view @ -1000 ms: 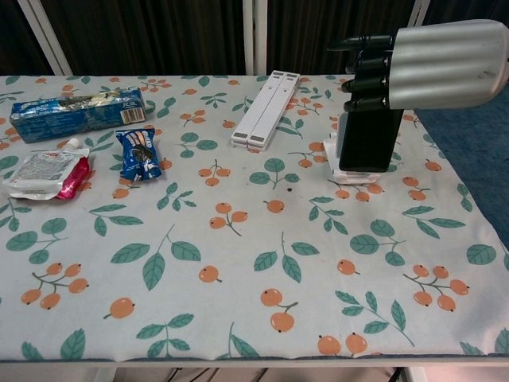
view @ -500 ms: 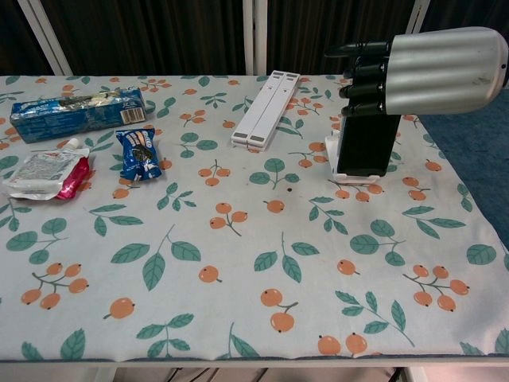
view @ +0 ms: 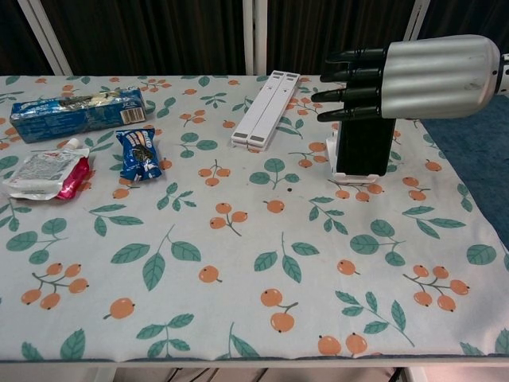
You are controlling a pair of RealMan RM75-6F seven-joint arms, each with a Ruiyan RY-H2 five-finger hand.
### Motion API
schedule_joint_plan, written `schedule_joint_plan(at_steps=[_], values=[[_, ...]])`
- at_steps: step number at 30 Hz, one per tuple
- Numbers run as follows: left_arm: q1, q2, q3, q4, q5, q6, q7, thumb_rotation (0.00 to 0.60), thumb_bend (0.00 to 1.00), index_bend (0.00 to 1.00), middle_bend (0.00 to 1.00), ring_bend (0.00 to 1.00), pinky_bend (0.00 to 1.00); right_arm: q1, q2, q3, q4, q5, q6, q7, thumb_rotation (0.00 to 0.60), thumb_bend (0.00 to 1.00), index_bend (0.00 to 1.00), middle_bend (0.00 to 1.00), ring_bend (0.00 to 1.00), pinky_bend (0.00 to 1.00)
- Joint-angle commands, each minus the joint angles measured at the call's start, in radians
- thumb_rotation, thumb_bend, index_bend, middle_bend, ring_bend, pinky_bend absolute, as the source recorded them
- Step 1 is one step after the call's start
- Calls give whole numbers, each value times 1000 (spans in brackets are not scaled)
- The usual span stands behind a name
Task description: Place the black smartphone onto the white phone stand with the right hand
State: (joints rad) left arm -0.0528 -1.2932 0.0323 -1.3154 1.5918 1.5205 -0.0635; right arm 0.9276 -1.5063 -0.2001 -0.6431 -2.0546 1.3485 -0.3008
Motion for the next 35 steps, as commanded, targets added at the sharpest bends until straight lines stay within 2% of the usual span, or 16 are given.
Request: schedule_joint_plan(at_steps=[1,5,7,11,13,17,20,24,27,31,35], values=[[-1,2,-1,-3,1,1,1,475,0,130,100,104,209,-2,14,7,-27,11,-7,-23,600,46,0,0,0,0],[0,4,-2,-5,0,4,0,477,0,130,100,104,209,-19,53,19,-82,27,16,-60,600,30,0,0,0,0],[2,4,-3,-5,-2,6,-3,476,0,130,100,104,209,-50,94,36,-142,53,57,-75,600,27,0,0,0,0],[4,5,-5,-3,-3,11,-9,476,0,130,100,105,209,-174,197,80,-314,145,192,-91,600,26,0,0,0,0],[5,6,-6,-3,-4,13,-12,474,0,130,100,104,209,-269,247,97,-410,220,263,-70,600,26,0,0,0,0],[5,6,-9,-10,0,23,-6,473,0,130,100,104,209,-471,321,101,-561,413,327,62,600,52,0,0,0,0],[9,7,-7,-10,13,40,14,474,0,130,100,104,209,-602,354,87,-650,553,310,238,600,59,0,0,0,0],[13,15,-8,-25,23,59,22,475,0,130,100,105,209,-745,307,96,-620,650,359,336,600,54,0,0,0,0],[15,22,-12,-32,33,79,26,475,0,130,100,104,209,-819,269,108,-612,694,359,467,600,50,0,0,0,0],[15,32,-9,-41,45,87,35,473,0,130,100,104,209,-861,222,119,-551,685,348,576,600,50,0,0,0,0],[14,41,-5,-50,48,83,30,474,0,129,100,104,209,-871,200,131,-505,655,346,576,600,57,0,0,0,0]])
